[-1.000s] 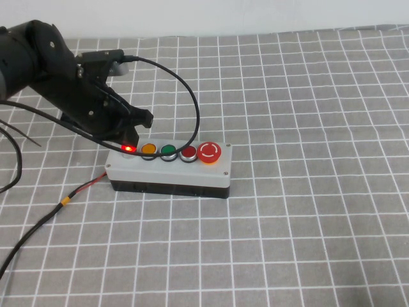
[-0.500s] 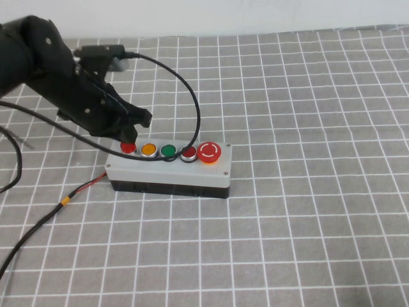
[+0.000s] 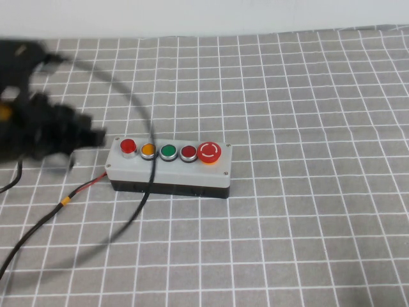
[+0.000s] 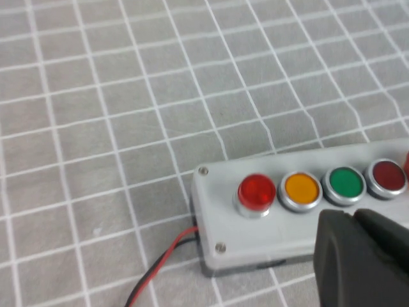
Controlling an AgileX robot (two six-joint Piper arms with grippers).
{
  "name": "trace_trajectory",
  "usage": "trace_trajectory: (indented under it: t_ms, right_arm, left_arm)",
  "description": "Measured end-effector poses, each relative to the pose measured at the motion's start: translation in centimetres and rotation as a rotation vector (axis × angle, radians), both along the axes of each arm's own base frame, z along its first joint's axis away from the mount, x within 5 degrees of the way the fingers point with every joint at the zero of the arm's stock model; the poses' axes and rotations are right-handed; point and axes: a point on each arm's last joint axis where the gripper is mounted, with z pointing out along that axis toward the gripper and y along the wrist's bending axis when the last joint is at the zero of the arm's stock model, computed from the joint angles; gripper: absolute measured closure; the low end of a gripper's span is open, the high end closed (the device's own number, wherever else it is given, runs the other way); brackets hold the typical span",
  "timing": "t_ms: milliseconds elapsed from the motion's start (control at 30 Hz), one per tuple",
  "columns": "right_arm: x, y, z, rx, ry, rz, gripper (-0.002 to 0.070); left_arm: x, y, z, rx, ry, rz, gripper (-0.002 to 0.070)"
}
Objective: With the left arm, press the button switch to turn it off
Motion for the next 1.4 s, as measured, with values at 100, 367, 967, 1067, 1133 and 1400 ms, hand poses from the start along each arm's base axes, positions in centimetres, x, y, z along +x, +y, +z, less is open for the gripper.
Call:
trace_trajectory:
  t_ms: [100,367,967,1067,1133,1400]
  right_arm:
    - [0.0,0.0,0.0,0.000,0.000,0.000,0.0694]
    - [0.0,0.0,0.0,0.000,0.000,0.000,0.0694]
    - [0.0,0.0,0.0,0.000,0.000,0.000,0.0694]
    - [0.0,0.0,0.0,0.000,0.000,0.000,0.0694]
    - [0.0,0.0,0.0,0.000,0.000,0.000,0.0694]
    - [0.0,0.0,0.0,0.000,0.000,0.000,0.0694]
  left_arm:
    - [-3.7,1.1,-0.4,-0.038,-0.093,0.036,0.0678]
    - [-12.1,3.3,-2.2,-0.126,-0.289,0.083,0.0678]
    - [-17.9,4.5,-5.6,-0.217,-0.403,0.083,0.0678]
    - [-18.0,4.5,-5.6,-0.211,-0.402,0.078,0.0678]
    - [-18.0,4.5,-5.7,-0.210,-0.401,0.078,0.0678]
    - [-17.7,4.9,-5.8,-0.141,-0.505,0.094,0.0678]
